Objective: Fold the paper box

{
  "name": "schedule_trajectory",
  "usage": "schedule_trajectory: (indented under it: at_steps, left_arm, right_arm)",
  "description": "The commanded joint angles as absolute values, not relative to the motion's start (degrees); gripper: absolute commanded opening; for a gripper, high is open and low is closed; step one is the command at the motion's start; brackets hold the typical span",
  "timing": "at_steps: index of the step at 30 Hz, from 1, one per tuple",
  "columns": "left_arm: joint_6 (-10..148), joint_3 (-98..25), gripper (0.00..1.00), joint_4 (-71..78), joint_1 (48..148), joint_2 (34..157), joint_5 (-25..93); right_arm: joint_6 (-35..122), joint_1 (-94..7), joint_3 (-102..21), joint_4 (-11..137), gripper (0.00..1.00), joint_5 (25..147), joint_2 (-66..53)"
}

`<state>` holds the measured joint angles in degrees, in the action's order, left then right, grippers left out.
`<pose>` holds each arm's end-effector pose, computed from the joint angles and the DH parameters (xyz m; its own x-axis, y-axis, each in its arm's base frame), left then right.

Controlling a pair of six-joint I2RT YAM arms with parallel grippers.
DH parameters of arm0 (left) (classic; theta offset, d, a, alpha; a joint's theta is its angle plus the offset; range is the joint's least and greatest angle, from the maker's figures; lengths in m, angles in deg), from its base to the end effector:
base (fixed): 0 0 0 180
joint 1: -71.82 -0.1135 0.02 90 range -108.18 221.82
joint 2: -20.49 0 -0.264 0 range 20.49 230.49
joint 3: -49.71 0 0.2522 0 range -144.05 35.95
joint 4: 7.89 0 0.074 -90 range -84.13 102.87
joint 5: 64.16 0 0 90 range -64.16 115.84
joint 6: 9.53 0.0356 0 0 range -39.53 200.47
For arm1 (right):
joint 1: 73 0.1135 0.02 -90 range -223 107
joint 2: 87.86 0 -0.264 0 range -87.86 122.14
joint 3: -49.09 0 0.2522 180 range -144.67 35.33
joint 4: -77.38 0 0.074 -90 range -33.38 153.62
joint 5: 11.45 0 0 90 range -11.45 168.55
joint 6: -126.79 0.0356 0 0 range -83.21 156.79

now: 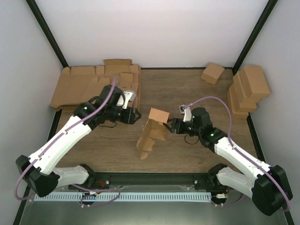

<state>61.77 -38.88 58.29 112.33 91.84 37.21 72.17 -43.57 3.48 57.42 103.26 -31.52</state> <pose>0.1840 -0.1664 0.3563 -0.7788 0.2519 -0.5745 0.5127 0.7834 -0.3514 0.1781 0.1176 0.2320 -0.8022 0.1514 -0.5776 -0.3618 0.6463 0.6719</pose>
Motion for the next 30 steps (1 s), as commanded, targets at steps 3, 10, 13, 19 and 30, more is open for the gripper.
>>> schedule_trajectory:
  at_steps: [3, 10, 13, 19, 30]
  left_arm:
    - [60.6, -28.5, 0.48, 43.8, 102.2, 90.8, 56.2]
    - [57.3, -23.9, 0.48, 32.2, 100.4, 96.0, 63.6]
    - [56.6, -23.7, 0.47, 29.5, 100.2, 98.1, 65.7]
    - [55.3, -22.8, 0.42, 26.2, 100.2, 100.7, 69.6]
    - [55.5, -20.7, 0.3, 24.8, 100.3, 103.5, 71.1]
  right_arm:
    - [70.3, -44.0, 1.0, 56.1, 0.67, 103.1, -28.6]
    - [70.3, -44.0, 0.4, 56.1, 0.67, 103.2, -28.0]
    - [70.3, -44.0, 0.1, 56.0, 0.66, 103.5, -28.1]
    - [70.2, -44.0, -0.1, 56.2, 0.66, 104.0, -27.8]
    - [69.3, -44.0, -0.3, 55.6, 0.67, 104.0, -28.5]
